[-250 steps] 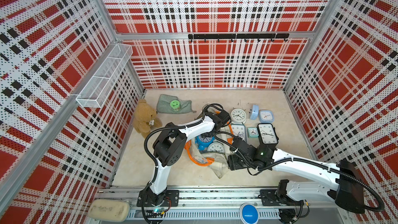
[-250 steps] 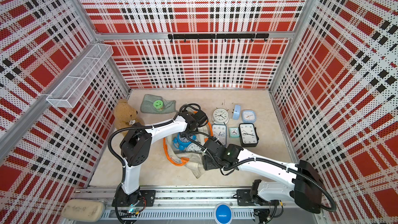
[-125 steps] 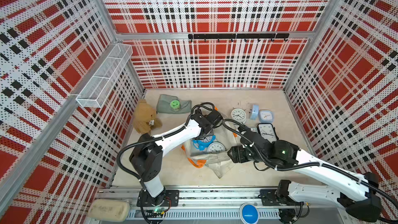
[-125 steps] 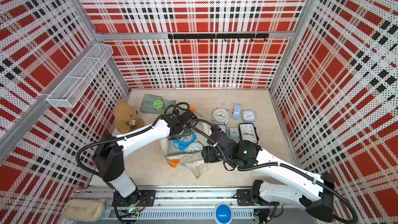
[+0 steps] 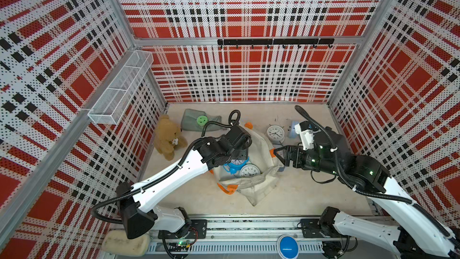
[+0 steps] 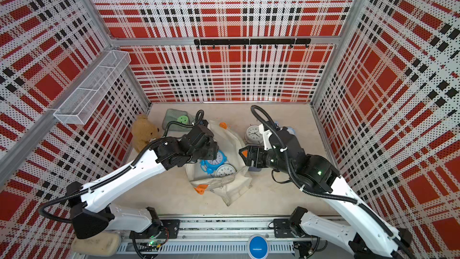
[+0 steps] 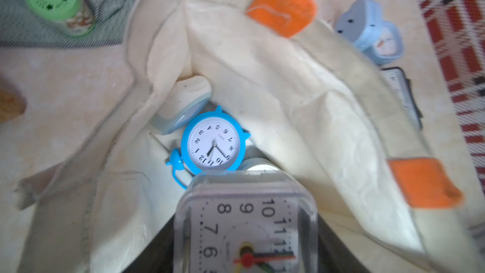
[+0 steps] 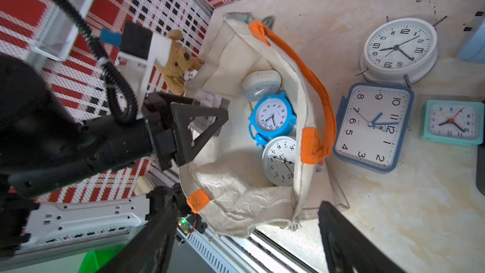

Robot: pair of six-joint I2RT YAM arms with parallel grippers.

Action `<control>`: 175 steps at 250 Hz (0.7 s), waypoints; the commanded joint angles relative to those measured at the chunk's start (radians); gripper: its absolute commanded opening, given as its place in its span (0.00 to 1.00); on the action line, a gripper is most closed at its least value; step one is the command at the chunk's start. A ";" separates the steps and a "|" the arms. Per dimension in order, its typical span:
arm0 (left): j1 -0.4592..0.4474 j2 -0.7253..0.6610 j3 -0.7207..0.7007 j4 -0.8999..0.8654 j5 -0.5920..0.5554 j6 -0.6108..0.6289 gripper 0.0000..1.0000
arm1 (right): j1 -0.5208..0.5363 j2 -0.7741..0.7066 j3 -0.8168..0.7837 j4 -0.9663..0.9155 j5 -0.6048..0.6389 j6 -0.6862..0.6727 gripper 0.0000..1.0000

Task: Take the alarm clock out of the canvas bag
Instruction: Pick up the alarm from the canvas bag, then place the alarm at the center of the board.

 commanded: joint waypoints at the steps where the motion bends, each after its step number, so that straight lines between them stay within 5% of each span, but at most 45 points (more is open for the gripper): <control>1: -0.032 -0.040 0.071 0.070 0.064 0.191 0.64 | -0.093 0.004 0.030 0.094 -0.225 0.035 0.87; 46: -0.109 -0.025 0.159 0.121 0.132 0.367 0.65 | -0.191 0.091 0.074 0.175 -0.455 0.063 0.87; 105: -0.183 0.036 0.244 0.132 0.150 0.488 0.65 | -0.191 0.175 0.092 0.176 -0.560 0.056 0.85; 175: -0.193 0.033 0.233 0.205 0.182 0.502 0.66 | -0.192 0.149 -0.009 0.285 -0.610 0.135 0.65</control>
